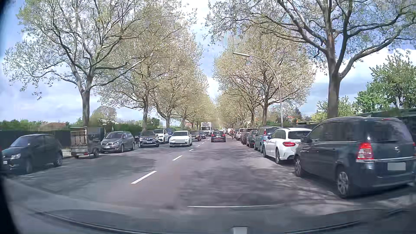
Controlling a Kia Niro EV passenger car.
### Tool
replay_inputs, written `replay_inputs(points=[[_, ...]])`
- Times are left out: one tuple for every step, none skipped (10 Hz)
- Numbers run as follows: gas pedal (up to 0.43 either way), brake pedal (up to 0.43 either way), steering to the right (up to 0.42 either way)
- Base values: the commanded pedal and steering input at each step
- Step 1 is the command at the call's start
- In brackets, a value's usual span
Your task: Follow the waypoints while adhering to traffic rules and regulations
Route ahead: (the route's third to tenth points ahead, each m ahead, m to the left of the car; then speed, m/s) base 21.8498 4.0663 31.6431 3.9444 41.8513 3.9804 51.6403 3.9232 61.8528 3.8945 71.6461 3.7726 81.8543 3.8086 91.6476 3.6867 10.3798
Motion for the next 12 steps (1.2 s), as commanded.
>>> replay_inputs(points=[[0.11, 0.024, 0.001], [0.098, 0.024, 0.001], [0.098, 0.024, 0.001], [0.098, 0.024, 0.001], [0.098, 0.024, 0.001], [0.098, 0.024, 0.001], [0.098, 0.024, 0.001], [0.098, 0.024, 0.001], [0.098, 0.024, 0.001], [0.087, 0.024, 0.001], [0.079, 0.024, 0.001], [0.079, 0.024, -0.003]])
